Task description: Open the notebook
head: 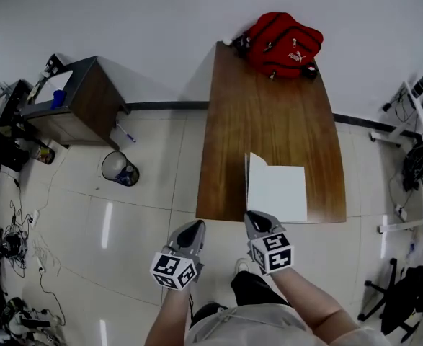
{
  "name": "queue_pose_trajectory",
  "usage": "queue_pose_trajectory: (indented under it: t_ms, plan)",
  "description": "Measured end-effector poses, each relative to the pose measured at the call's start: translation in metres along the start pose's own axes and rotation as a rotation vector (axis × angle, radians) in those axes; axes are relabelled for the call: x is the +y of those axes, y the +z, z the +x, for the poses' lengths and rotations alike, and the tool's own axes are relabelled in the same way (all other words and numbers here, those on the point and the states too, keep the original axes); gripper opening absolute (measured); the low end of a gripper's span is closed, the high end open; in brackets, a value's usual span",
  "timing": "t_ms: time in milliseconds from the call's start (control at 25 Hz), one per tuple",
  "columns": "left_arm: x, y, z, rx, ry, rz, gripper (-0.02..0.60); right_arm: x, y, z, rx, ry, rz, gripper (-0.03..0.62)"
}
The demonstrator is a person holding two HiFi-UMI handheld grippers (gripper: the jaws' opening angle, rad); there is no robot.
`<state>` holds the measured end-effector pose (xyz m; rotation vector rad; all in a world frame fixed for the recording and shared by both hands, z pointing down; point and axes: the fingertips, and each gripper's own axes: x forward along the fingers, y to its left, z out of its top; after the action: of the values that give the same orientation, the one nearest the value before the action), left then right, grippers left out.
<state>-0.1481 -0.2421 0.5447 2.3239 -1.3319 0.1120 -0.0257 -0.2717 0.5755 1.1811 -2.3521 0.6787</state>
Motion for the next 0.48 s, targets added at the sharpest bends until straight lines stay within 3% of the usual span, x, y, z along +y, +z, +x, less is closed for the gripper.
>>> queue_pose_trajectory:
  t_ms: [240,480]
  plan:
    - [0.039,-0.039,-0.021,0.04,0.091,-0.099,0.006,0.025,-0.048,0.06,0.126,0.035,-0.042,0.006]
    - [0.056,-0.065,-0.029,0.052,0.149,-0.161,0.006,0.025,-0.085,0.088,0.181,0.049,0.001,0.006]
